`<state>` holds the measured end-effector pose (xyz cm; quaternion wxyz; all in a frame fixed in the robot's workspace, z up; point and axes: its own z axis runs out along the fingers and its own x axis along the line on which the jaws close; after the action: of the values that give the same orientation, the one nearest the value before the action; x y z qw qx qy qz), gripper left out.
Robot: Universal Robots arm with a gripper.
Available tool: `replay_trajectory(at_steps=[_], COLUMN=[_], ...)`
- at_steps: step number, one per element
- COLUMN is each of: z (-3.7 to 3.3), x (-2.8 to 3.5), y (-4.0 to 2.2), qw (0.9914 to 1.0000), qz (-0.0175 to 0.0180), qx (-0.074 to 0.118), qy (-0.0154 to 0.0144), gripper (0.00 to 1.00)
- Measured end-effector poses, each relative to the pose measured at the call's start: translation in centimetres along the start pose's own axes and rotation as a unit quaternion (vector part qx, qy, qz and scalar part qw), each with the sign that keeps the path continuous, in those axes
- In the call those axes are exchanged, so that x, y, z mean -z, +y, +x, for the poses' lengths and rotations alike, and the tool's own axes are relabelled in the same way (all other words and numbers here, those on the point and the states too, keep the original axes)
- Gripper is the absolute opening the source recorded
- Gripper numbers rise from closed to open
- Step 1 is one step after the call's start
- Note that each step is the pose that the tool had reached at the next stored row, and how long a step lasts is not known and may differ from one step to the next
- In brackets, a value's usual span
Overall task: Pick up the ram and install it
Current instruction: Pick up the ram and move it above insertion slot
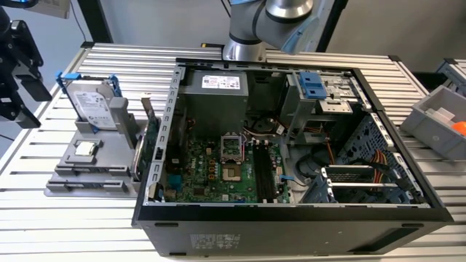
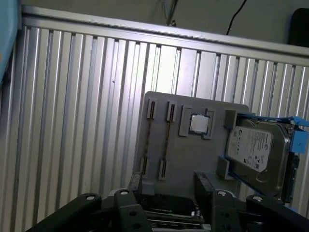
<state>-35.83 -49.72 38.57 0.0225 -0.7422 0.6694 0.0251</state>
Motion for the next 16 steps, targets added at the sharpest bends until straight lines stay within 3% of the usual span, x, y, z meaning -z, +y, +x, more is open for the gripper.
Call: replay_trajectory(at_steps=[16], z=[0.06], x=[-0.74], y=[-0.10], qw=[1.00000], qz=[0.0001], qx=[0.000], qy=[0.0000], gripper=[1.00])
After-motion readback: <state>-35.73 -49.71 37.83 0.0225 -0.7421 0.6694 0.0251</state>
